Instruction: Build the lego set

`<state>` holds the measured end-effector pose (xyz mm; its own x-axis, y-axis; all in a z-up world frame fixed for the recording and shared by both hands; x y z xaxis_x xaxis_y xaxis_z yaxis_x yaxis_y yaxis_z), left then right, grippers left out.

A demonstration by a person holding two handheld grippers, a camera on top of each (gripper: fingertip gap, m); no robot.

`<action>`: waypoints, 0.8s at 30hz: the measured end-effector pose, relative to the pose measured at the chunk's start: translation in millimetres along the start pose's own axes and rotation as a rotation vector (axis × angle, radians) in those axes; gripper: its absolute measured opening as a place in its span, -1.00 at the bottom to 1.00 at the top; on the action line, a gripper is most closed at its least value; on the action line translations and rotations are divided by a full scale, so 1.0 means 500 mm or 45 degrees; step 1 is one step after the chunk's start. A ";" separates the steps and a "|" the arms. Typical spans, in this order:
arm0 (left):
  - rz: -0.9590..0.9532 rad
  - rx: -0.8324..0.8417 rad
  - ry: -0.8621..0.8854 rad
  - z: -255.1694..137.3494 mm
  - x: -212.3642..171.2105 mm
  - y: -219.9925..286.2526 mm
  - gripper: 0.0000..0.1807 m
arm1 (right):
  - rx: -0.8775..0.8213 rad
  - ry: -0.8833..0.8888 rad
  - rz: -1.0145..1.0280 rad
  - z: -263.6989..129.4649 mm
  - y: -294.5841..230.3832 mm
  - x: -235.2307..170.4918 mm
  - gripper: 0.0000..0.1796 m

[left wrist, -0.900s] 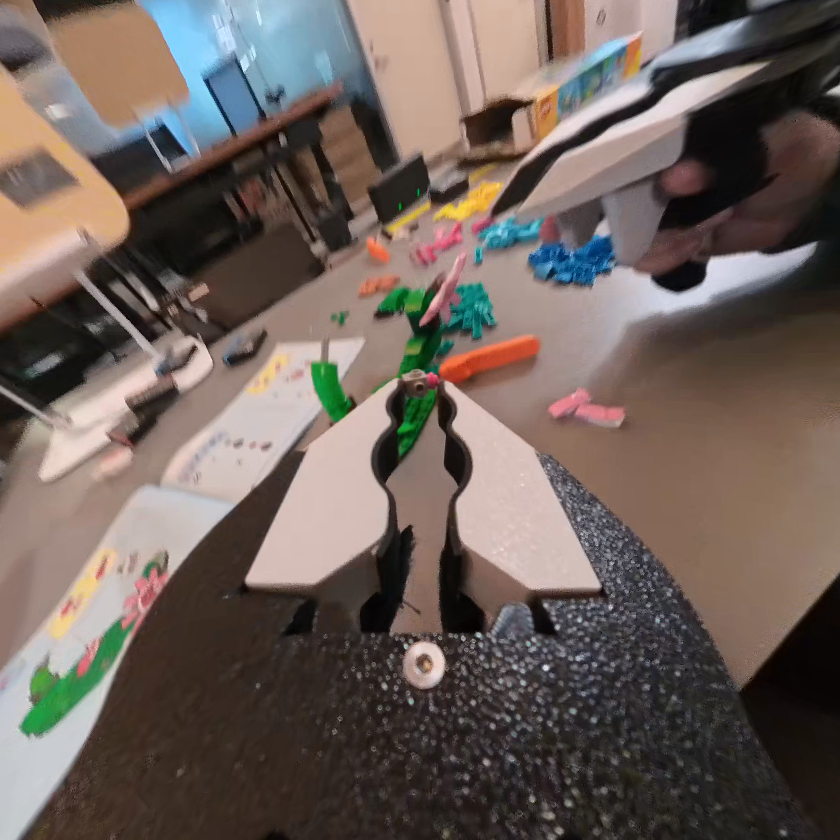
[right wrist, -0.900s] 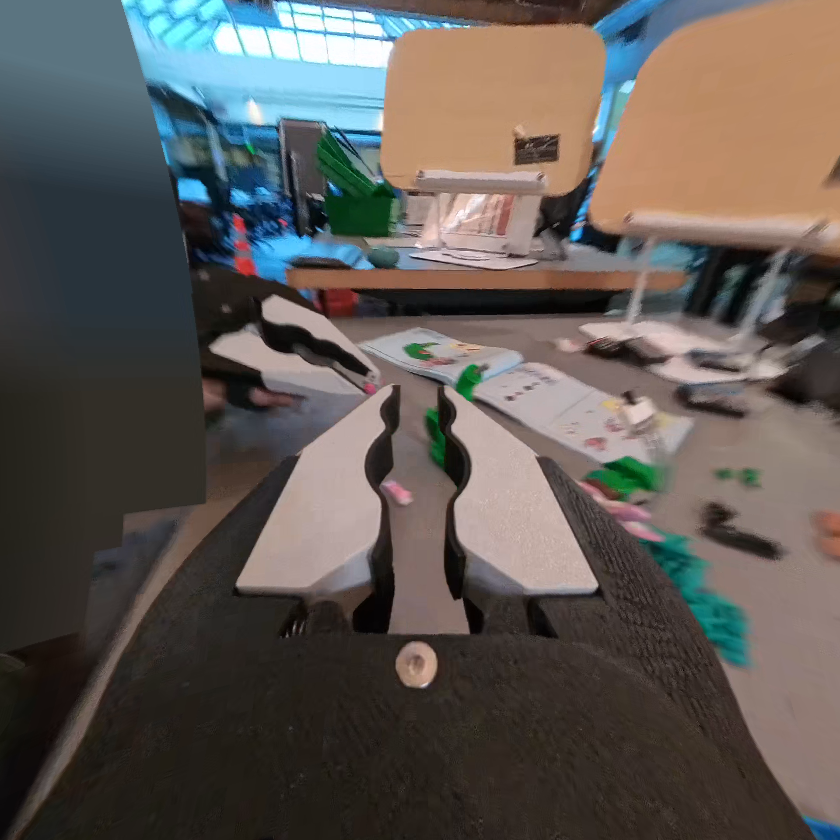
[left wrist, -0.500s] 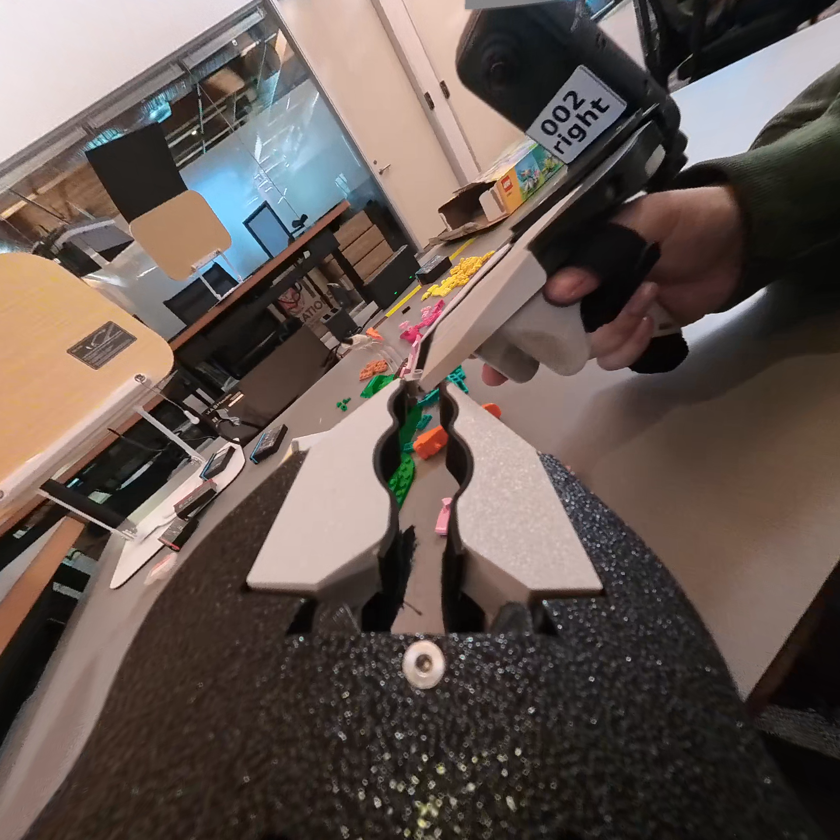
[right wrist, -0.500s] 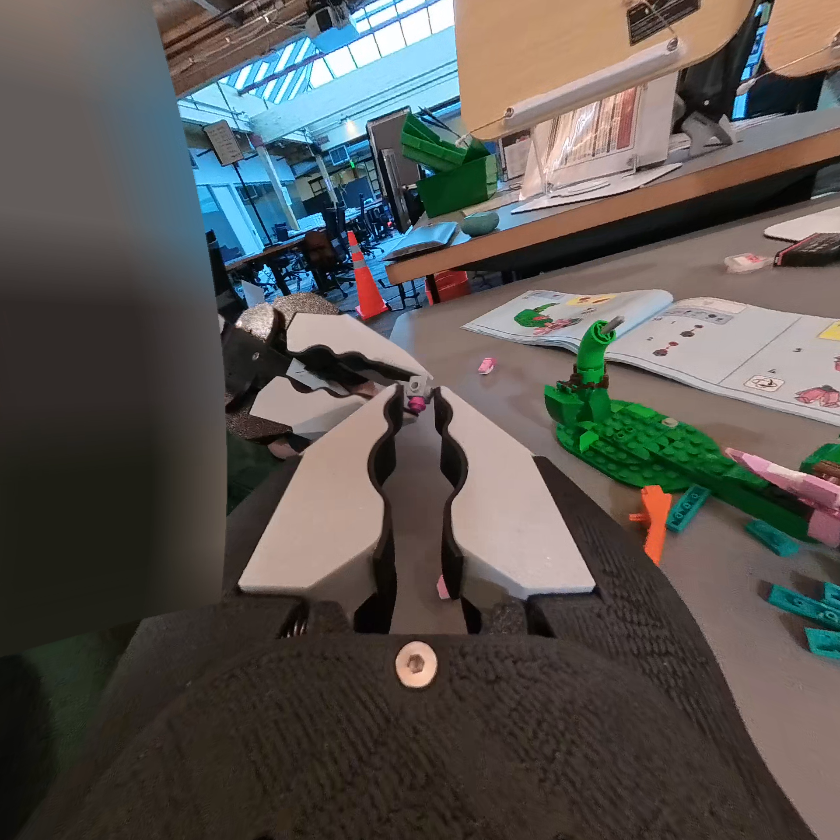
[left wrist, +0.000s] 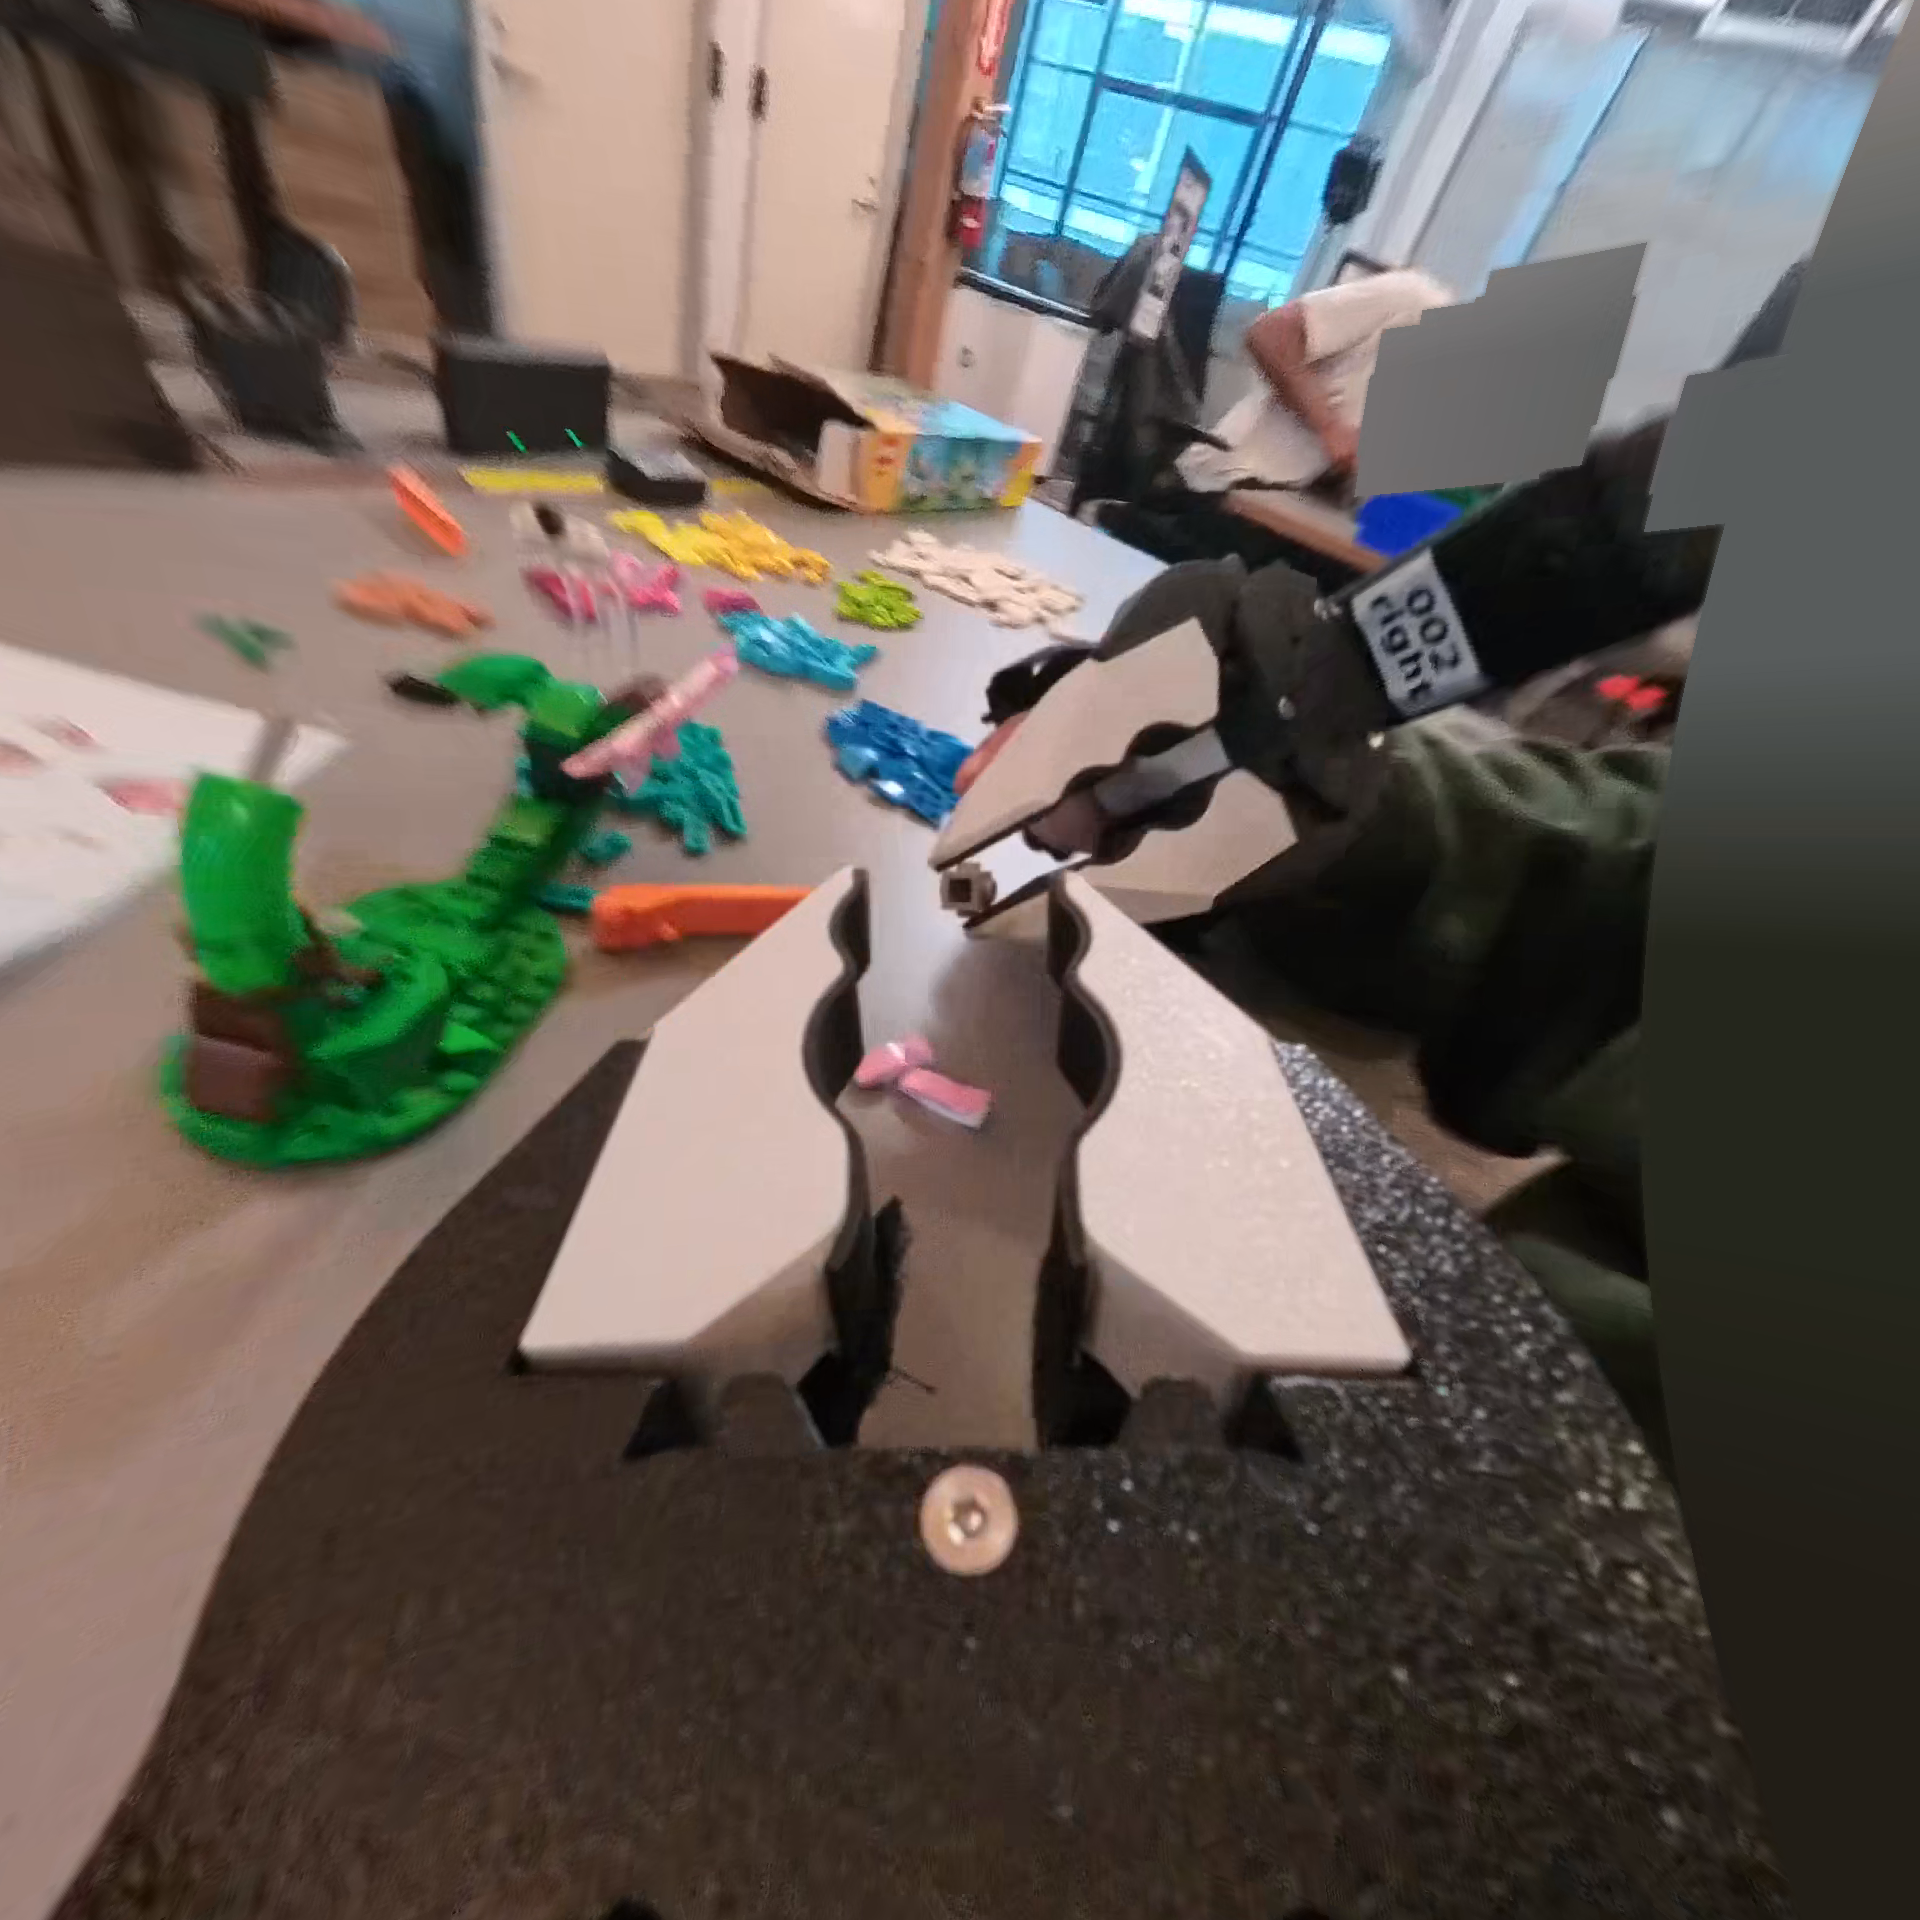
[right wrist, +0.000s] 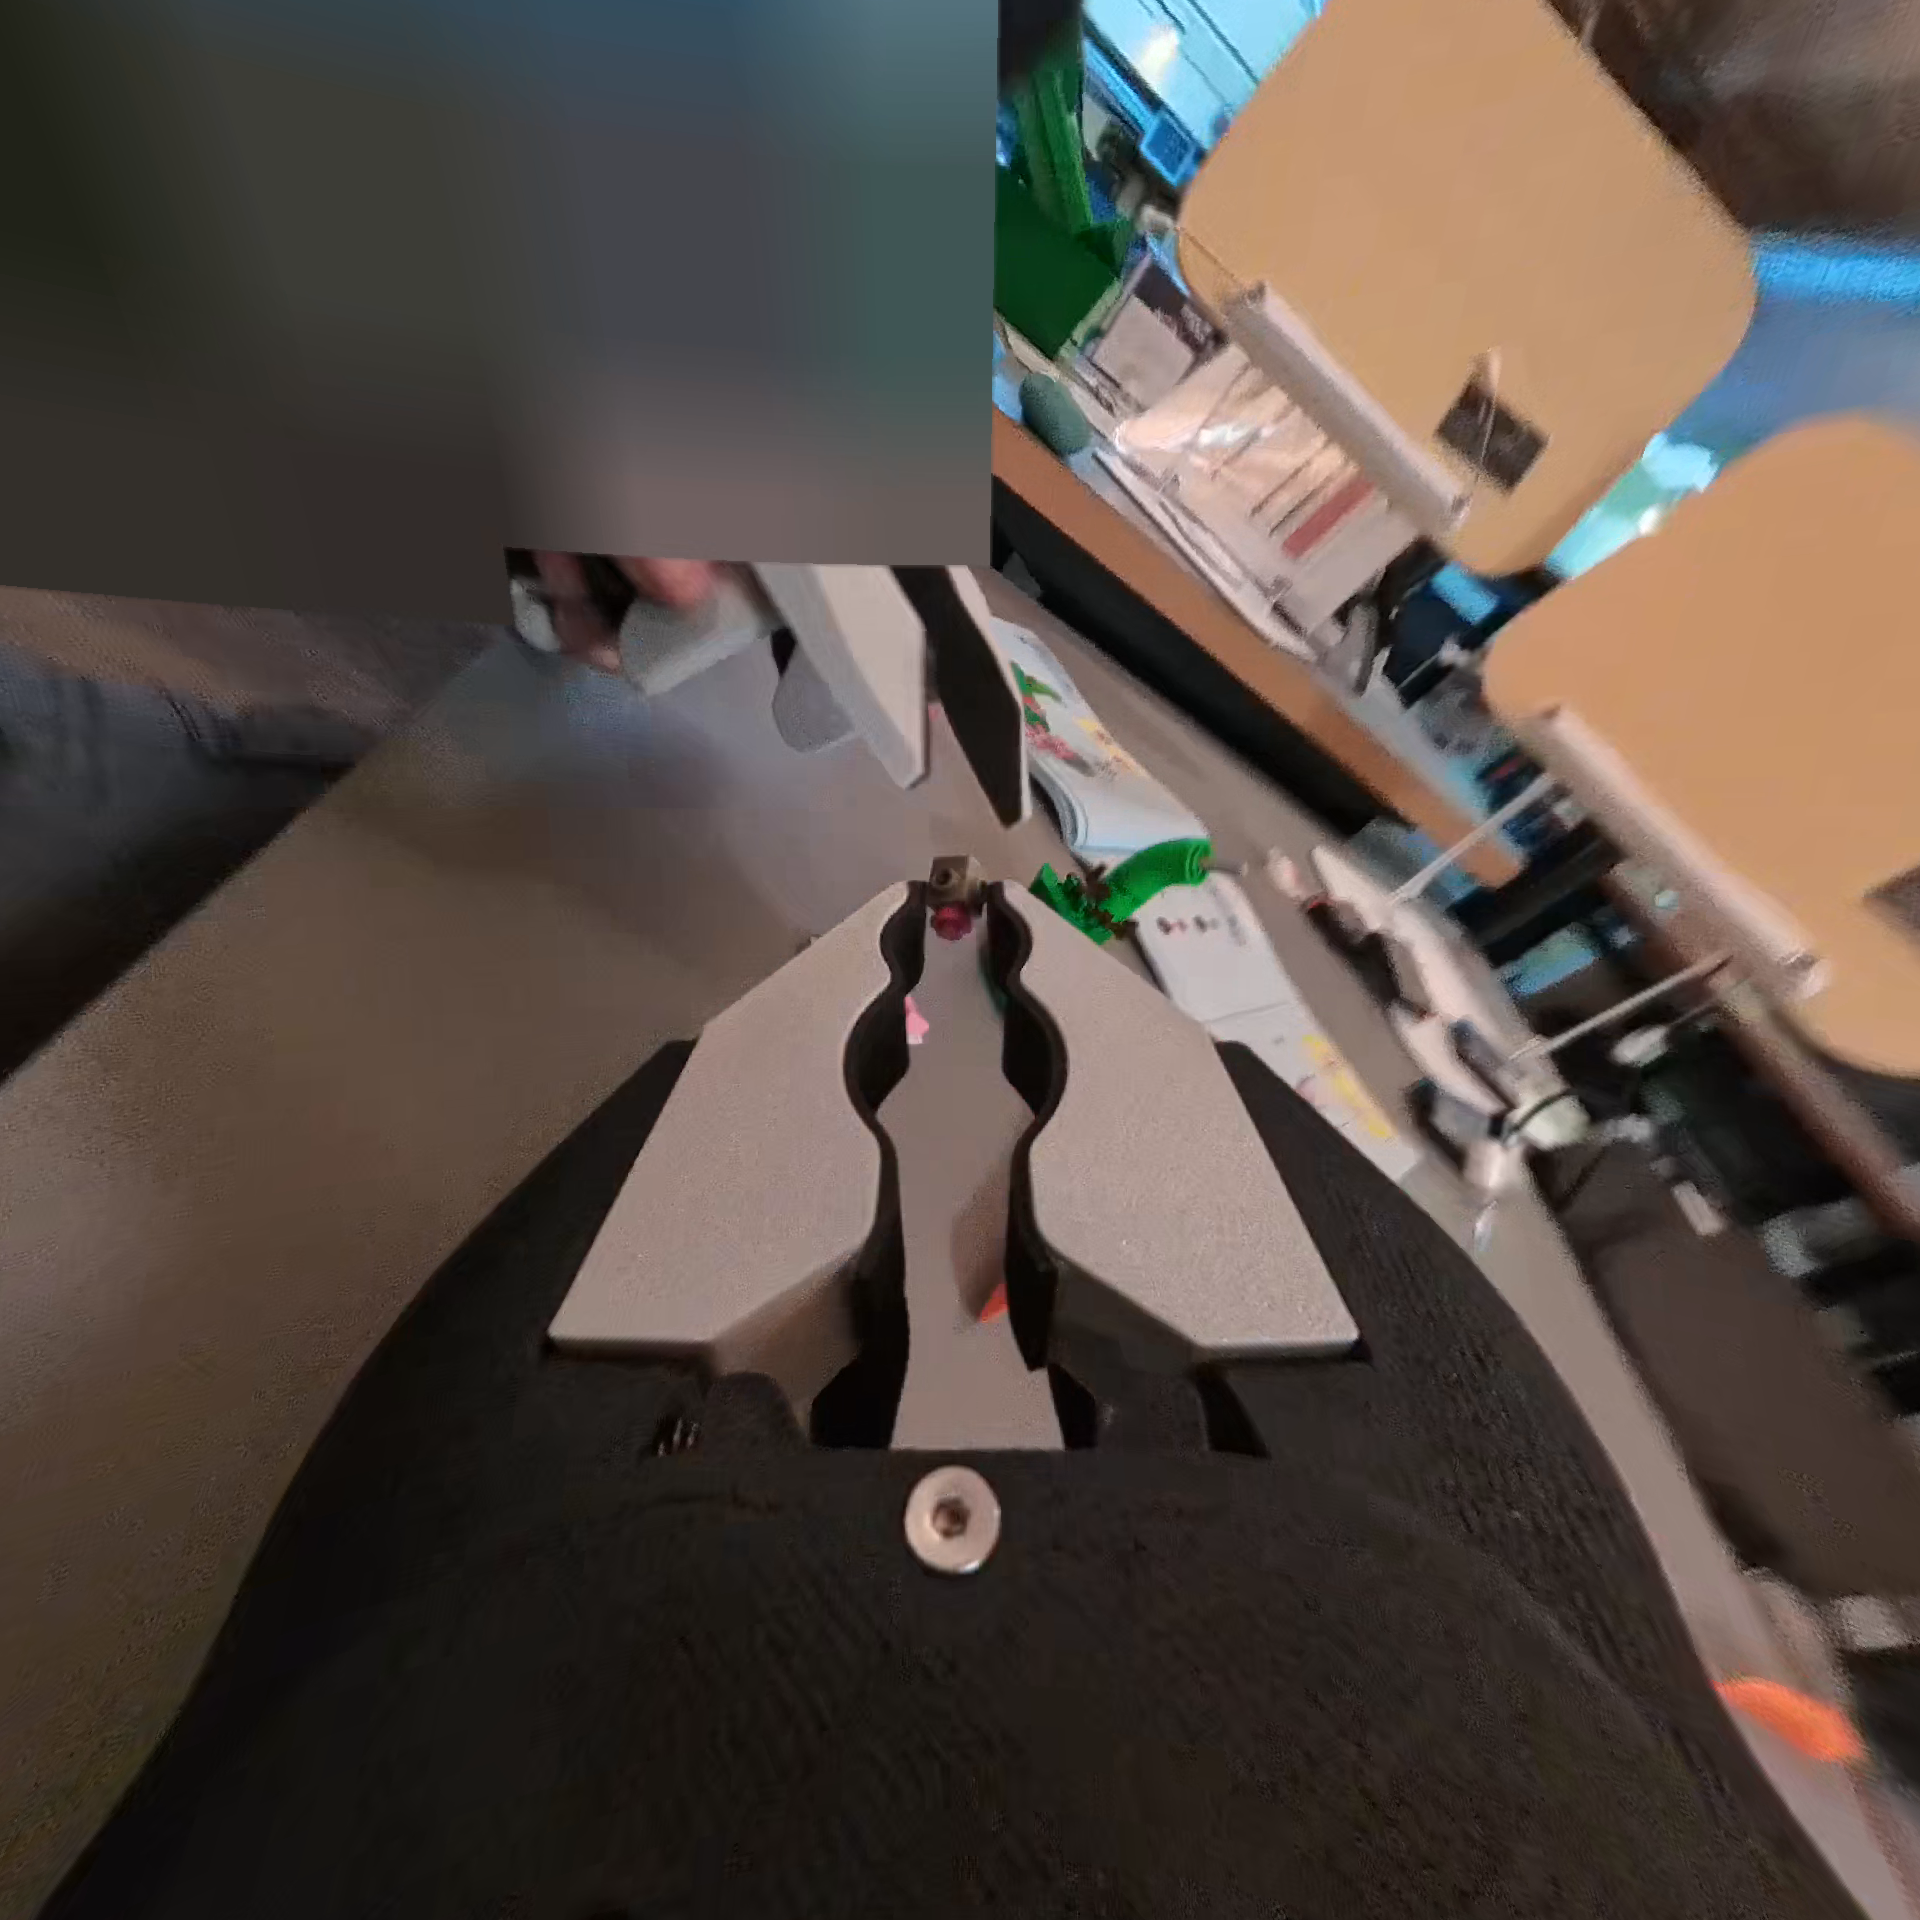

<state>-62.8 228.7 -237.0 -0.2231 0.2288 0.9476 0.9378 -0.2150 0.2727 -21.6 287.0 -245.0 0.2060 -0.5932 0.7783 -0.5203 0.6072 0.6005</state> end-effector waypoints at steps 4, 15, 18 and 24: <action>-0.142 -0.061 -0.097 0.004 -0.026 -0.007 -0.70 | -0.009 0.047 -0.132 -0.001 -0.012 0.014 -0.89; -0.225 -0.198 -0.082 0.008 -0.028 0.010 -0.79 | 0.019 0.082 -0.185 -0.006 -0.021 0.019 -0.89; -0.256 -0.227 -0.064 0.008 -0.024 0.013 -0.73 | 0.025 0.045 -0.227 -0.001 -0.027 0.013 -0.89; -0.191 -0.184 -0.134 0.014 -0.035 0.015 -0.83 | 0.039 0.039 -0.247 0.003 -0.035 0.013 -0.89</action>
<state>-50.1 230.0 -252.6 -0.3207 0.3647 0.8742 0.8468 -0.3031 0.4371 -12.5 271.9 -250.6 0.3299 -0.6809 0.6539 -0.4933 0.4662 0.7344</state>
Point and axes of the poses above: each gripper's, where its closed fingertips meet, z out along the fingers, x out of its top, y = z × x across the jaws, the point moved 4 cm from there along -z, back along the fingers, and after that the axes turned 2 degrees about -y, right-handed, at the moved point
